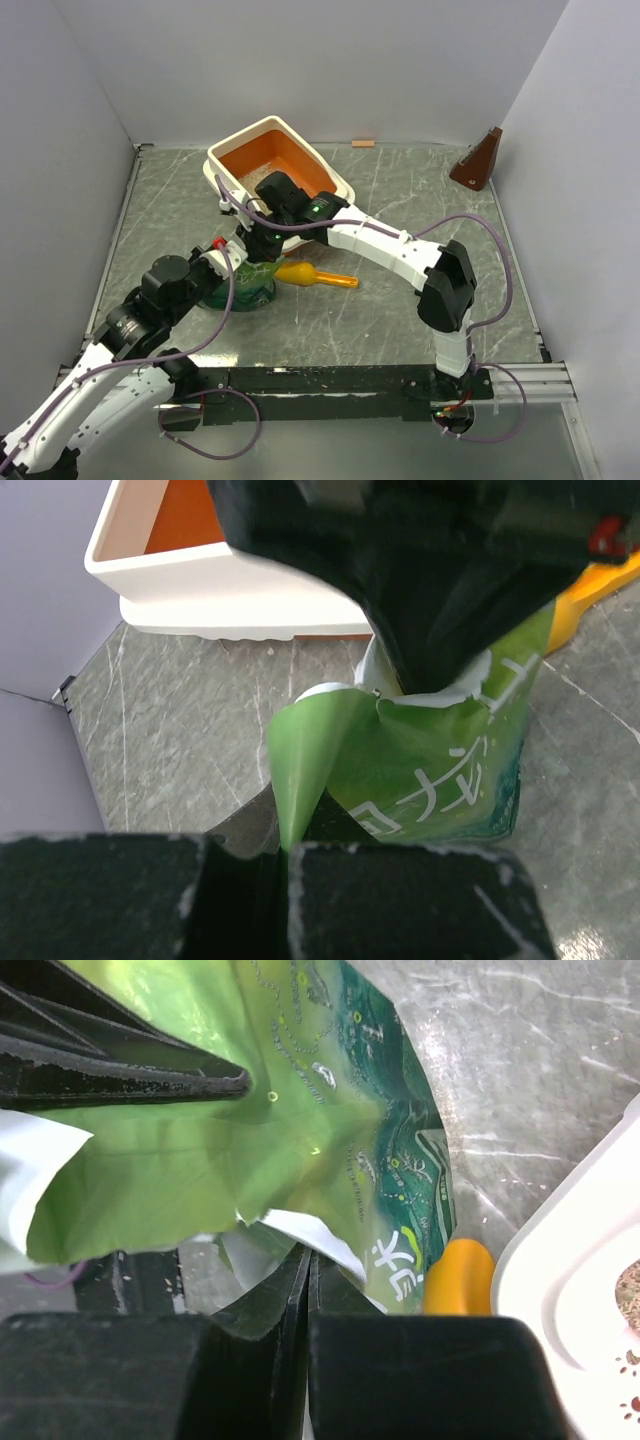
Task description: Fill the litter box with clean litter
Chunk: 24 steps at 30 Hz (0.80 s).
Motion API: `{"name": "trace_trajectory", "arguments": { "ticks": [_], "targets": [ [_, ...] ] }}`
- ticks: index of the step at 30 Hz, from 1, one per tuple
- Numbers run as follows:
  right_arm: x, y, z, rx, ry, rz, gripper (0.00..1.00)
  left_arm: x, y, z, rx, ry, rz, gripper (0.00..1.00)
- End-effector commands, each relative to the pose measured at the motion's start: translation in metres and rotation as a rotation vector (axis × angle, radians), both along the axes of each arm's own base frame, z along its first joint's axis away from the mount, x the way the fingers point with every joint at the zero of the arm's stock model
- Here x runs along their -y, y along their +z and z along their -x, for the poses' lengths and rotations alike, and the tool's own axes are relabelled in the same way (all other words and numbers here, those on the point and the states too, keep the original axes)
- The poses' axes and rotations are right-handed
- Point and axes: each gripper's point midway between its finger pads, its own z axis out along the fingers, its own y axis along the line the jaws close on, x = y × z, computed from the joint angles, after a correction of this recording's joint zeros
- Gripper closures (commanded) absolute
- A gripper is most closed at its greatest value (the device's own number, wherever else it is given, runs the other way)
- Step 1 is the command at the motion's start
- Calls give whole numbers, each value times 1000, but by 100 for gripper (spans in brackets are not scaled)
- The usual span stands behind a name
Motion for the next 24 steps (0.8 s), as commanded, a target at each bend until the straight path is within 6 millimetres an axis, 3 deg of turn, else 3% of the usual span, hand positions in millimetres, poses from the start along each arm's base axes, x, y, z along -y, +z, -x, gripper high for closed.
{"name": "trace_trajectory", "arguments": {
  "ticks": [1,5,7,10,12,14,22,24],
  "targets": [
    [2,-33,-3,19,54,57,100,23,62,-9,147,-47,177,99],
    [7,-55,8,-21,112,93,100,26,60,-12,146,-50,183,99],
    [8,-58,12,-22,136,88,95,26,57,-13,141,-47,179,99],
    [10,-59,21,-22,188,77,73,26,56,-12,143,-48,176,99],
    [12,-55,29,-36,250,72,49,26,56,-12,144,-51,174,99],
    [12,-47,38,-42,314,46,37,26,55,-10,142,-58,173,99],
    [18,-8,64,-79,488,-42,26,24,59,-7,156,-63,175,99],
    [18,-7,59,-66,467,-22,24,24,60,-7,158,-66,177,99]
  ]
}}
